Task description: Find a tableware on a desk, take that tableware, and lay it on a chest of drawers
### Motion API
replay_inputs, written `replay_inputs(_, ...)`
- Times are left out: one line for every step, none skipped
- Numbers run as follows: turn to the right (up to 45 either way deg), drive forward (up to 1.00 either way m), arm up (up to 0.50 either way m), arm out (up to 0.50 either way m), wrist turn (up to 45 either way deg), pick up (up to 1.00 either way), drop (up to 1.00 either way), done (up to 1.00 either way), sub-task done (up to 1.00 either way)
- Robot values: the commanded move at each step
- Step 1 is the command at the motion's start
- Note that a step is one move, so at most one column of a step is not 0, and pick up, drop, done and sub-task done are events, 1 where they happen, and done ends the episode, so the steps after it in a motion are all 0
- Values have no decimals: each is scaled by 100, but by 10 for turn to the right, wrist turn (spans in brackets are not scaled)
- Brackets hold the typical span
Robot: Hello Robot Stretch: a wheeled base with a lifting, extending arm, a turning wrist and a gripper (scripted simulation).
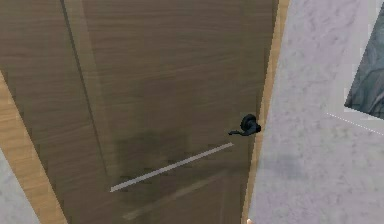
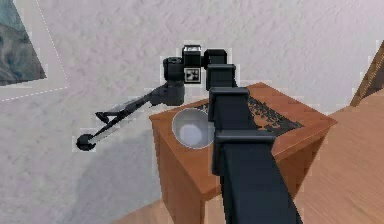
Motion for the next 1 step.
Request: replay_inputs(0, 0, 0, 0, 450, 0, 0, 0, 0)
